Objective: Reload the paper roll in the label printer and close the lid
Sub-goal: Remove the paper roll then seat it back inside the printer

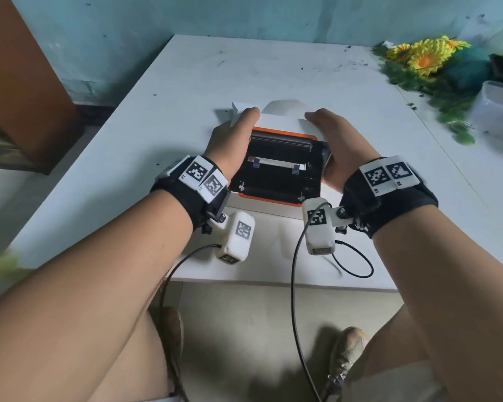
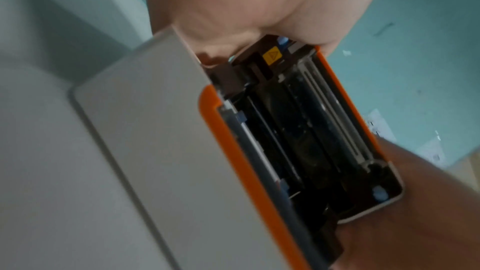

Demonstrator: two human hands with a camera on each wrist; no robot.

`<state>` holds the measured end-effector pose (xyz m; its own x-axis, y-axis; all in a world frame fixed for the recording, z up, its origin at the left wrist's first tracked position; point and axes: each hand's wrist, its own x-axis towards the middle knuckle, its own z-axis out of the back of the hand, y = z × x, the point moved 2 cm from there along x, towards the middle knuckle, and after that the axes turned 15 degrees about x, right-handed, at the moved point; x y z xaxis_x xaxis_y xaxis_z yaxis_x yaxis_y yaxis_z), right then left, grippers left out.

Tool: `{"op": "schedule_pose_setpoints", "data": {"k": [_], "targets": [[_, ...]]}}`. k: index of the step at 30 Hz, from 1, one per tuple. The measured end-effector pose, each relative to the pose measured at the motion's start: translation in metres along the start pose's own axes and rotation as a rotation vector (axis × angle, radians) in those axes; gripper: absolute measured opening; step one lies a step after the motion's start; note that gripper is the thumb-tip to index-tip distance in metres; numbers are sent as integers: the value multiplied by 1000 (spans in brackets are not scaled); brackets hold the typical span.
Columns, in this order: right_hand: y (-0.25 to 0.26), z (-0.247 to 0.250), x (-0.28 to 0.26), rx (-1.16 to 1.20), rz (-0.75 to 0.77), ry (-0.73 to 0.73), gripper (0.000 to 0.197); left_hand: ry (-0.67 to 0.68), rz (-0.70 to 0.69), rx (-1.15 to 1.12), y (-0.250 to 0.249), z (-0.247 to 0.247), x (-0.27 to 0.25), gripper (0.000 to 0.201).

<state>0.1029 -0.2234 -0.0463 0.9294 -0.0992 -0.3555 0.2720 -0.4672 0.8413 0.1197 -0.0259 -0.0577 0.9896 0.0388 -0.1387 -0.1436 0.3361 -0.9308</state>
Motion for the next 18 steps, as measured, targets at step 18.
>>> {"op": "schedule_pose_setpoints", "data": {"k": [18], "targets": [[1,-7,-5,-28,-13,-3,26,127,90,-143,8,-4,6,59]]}}
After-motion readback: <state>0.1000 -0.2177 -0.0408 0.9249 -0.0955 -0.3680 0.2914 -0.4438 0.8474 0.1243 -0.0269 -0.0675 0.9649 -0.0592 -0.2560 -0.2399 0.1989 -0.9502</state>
